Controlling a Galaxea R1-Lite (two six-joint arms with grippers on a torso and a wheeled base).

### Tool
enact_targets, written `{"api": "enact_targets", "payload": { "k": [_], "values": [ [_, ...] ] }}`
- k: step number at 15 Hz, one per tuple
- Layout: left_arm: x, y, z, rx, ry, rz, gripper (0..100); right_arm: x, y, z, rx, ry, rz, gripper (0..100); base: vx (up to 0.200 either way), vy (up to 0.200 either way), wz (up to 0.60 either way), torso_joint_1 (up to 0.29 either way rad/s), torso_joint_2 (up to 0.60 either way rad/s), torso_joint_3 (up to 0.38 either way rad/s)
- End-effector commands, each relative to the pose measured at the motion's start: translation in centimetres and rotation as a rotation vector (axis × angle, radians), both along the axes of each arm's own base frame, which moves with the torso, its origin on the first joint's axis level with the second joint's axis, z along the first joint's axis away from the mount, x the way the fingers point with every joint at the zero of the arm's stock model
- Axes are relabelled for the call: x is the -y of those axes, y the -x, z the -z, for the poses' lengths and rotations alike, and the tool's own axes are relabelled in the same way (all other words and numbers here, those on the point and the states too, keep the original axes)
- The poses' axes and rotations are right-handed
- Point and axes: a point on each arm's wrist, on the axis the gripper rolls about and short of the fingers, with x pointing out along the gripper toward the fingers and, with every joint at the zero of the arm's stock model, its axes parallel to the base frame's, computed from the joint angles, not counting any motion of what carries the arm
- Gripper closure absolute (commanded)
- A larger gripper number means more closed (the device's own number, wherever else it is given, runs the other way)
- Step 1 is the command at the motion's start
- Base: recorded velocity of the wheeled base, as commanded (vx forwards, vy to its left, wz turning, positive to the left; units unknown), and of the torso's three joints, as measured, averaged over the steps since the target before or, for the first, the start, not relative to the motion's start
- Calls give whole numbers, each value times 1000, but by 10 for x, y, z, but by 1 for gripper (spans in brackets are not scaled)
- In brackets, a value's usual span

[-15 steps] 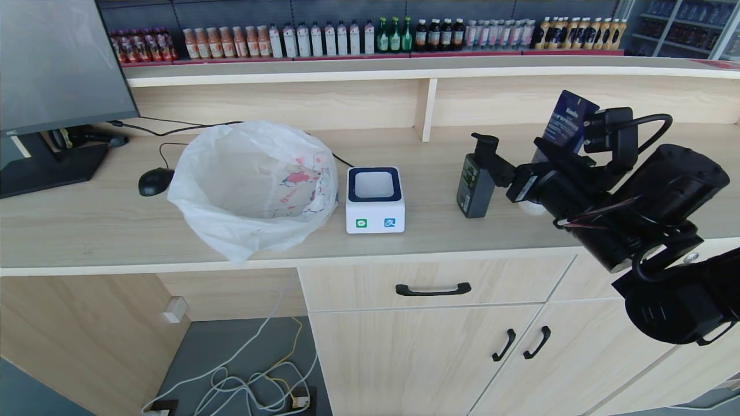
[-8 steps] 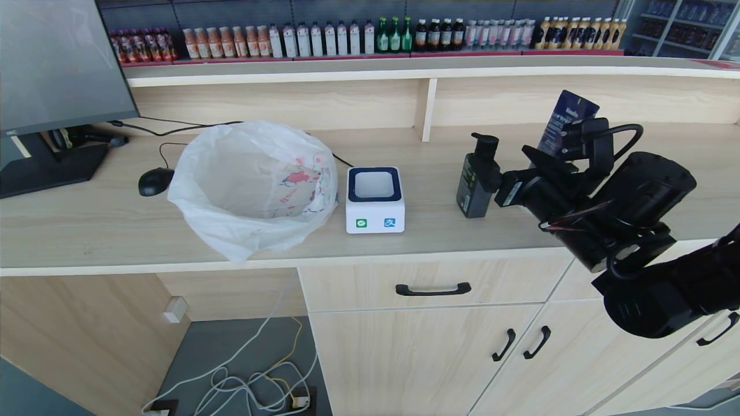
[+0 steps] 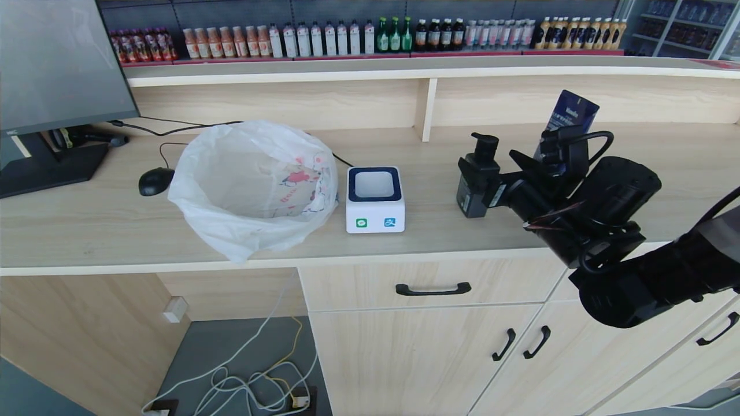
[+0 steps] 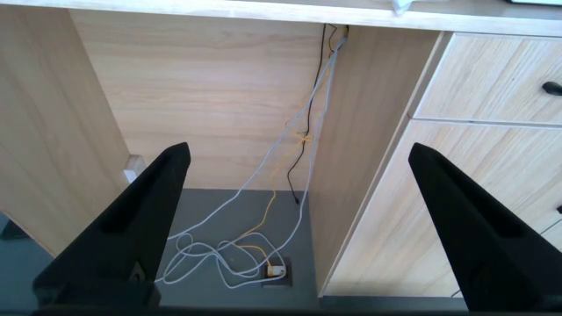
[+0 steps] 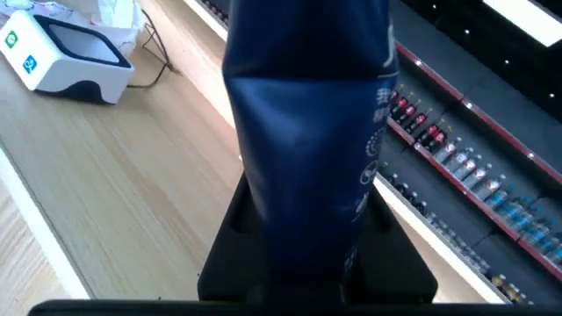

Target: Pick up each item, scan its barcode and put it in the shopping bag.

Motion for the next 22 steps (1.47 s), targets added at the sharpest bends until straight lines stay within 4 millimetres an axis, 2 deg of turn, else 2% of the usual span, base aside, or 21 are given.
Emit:
{"api": "enact_targets", "payload": {
  "k": [1, 11, 22],
  "values": [
    [0, 0, 0, 1, -1, 0, 0, -3, -7, 8, -13, 6, 0, 0, 0, 0, 0, 0, 0, 0],
    [0, 0, 0, 1, 1, 0, 0, -8, -23, 25, -40, 14, 1, 0, 0, 0, 0, 0, 0, 0],
    [0, 0, 0, 1, 1, 0, 0, -9, -24, 25, -37, 14, 3, 0, 0, 0, 0, 0, 0, 0]
  ]
}}
